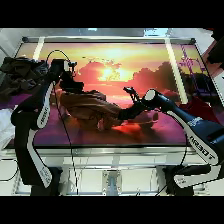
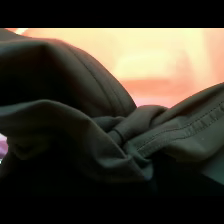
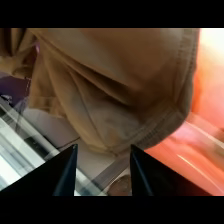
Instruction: Fold the shirts.
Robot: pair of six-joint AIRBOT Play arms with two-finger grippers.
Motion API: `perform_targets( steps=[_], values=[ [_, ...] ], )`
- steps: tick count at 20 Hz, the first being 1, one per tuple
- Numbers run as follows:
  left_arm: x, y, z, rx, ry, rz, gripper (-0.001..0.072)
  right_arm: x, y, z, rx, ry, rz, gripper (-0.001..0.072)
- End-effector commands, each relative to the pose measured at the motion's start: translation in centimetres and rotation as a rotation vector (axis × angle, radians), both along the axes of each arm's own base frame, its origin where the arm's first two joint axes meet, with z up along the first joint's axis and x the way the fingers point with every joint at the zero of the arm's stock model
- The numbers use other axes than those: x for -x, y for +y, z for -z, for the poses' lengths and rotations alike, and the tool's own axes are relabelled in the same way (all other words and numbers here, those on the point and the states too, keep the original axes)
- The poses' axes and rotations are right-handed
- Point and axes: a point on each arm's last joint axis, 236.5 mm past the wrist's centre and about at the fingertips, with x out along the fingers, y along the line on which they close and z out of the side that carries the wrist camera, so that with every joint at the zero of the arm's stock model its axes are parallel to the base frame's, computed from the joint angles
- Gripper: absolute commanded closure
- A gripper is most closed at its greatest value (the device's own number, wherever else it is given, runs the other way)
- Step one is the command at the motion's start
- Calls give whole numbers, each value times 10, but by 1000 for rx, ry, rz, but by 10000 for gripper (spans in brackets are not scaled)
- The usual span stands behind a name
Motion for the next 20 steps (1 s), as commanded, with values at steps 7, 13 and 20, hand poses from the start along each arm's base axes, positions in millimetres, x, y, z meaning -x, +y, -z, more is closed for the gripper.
perform_targets(
  steps=[7,13,20],
  values=[
    [-4,2,8,-11,-5,51,697,-6,-43,31,232,-1,53,325],
    [2,8,3,-37,20,53,697,-7,-18,21,117,44,123,324],
    [1,6,-7,-28,15,52,697,-11,20,24,-55,134,193,326]
  ],
)
